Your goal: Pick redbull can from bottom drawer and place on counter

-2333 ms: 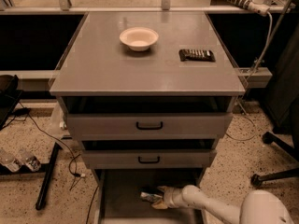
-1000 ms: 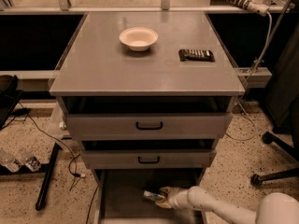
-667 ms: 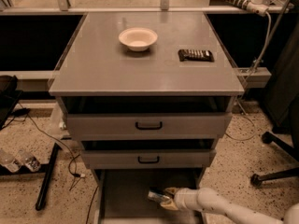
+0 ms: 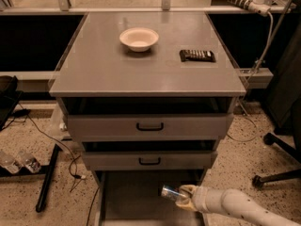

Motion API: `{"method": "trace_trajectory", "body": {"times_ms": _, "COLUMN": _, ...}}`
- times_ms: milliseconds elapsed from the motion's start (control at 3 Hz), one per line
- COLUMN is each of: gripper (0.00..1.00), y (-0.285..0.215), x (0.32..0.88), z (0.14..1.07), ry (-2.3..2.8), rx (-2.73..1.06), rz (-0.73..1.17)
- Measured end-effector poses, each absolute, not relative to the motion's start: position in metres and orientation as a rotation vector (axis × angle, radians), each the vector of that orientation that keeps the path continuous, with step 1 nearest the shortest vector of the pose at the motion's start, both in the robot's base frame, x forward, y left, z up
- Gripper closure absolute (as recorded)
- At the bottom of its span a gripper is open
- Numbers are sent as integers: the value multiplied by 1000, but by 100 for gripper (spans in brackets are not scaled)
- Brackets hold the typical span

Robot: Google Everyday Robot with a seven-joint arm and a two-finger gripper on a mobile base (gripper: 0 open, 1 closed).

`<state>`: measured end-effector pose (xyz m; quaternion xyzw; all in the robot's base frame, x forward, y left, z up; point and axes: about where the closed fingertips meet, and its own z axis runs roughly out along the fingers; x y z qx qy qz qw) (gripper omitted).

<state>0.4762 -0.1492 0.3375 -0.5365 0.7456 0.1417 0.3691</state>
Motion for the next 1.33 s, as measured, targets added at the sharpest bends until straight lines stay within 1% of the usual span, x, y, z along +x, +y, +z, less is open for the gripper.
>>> {"method": "trace_trajectory", "body": {"times_ms": 333, "gripper": 100, "y": -165, "x": 468, "z": 407, "ry": 1899, "rx": -1371, "rz": 269}}
{"method": "trace_trajectory", "body": {"times_ms": 1000, "gripper": 100, "y": -172, "x": 466, "z": 433, "ry": 1879, "rx": -1400, "rz": 233}}
{"method": "trace_trajectory", "body": {"times_ms": 1333, "gripper": 100, "y": -165, "x": 450, "z": 498, "ry": 1815, "rx": -1418, "rz": 146}}
